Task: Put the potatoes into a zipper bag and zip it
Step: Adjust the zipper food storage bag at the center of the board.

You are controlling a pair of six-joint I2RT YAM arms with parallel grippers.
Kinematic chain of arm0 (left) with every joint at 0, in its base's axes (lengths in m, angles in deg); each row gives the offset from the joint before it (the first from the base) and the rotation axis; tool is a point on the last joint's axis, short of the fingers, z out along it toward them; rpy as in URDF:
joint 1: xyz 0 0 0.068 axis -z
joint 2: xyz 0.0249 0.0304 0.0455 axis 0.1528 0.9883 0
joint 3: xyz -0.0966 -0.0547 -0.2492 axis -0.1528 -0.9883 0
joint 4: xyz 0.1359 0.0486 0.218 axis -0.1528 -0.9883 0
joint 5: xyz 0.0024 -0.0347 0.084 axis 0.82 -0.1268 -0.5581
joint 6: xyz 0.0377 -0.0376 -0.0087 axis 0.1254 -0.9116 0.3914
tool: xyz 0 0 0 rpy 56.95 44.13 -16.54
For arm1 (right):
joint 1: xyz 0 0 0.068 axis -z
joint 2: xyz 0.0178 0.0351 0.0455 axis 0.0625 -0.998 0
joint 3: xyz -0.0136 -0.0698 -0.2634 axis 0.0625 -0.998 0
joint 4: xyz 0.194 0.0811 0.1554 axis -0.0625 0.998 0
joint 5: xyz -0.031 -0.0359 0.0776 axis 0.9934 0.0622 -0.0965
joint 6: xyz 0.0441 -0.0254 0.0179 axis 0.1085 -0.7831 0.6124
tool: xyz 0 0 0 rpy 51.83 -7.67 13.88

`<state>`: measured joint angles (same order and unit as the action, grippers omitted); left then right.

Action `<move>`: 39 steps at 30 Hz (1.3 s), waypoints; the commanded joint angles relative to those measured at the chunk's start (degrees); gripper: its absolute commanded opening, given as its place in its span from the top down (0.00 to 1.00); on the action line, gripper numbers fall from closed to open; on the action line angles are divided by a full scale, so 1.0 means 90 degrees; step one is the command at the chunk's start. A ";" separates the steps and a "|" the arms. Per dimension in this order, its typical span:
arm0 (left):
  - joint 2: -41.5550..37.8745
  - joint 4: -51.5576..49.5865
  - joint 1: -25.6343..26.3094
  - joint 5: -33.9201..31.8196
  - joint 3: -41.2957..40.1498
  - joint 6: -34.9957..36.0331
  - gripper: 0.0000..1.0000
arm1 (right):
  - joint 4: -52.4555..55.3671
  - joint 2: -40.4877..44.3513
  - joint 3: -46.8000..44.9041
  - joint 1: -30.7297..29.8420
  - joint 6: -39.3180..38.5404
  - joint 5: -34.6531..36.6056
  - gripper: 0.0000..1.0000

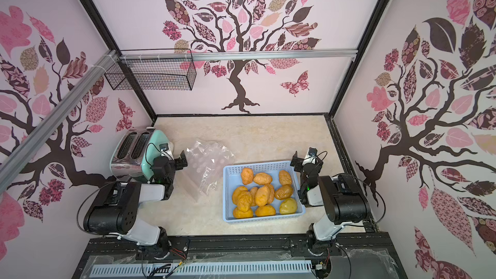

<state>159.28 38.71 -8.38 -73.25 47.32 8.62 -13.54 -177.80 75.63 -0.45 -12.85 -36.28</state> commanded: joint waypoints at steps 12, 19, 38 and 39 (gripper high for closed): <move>0.0056 0.0103 -0.0056 -0.0092 -0.0097 -0.0032 0.02 | 0.0079 0.0072 0.0066 -0.0021 -0.0069 -0.0014 0.01; 0.0054 0.0107 -0.0064 -0.0091 -0.0082 -0.0023 0.02 | 0.0112 0.0072 0.0078 -0.0020 -0.0054 -0.0029 0.01; -0.0547 0.0083 0.0455 -0.1566 -0.0191 0.0171 0.02 | -0.0525 0.0395 -0.0411 -0.0012 0.0012 0.0225 0.01; -0.0866 -0.0435 0.0565 -0.1857 -0.0072 0.0154 0.02 | -0.0409 0.0567 -0.0433 -0.0025 0.0040 0.0288 0.01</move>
<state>156.65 37.47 -5.28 -81.21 46.44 9.03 -15.51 -176.33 73.00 -0.47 -12.83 -35.73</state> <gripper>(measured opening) 0.977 0.995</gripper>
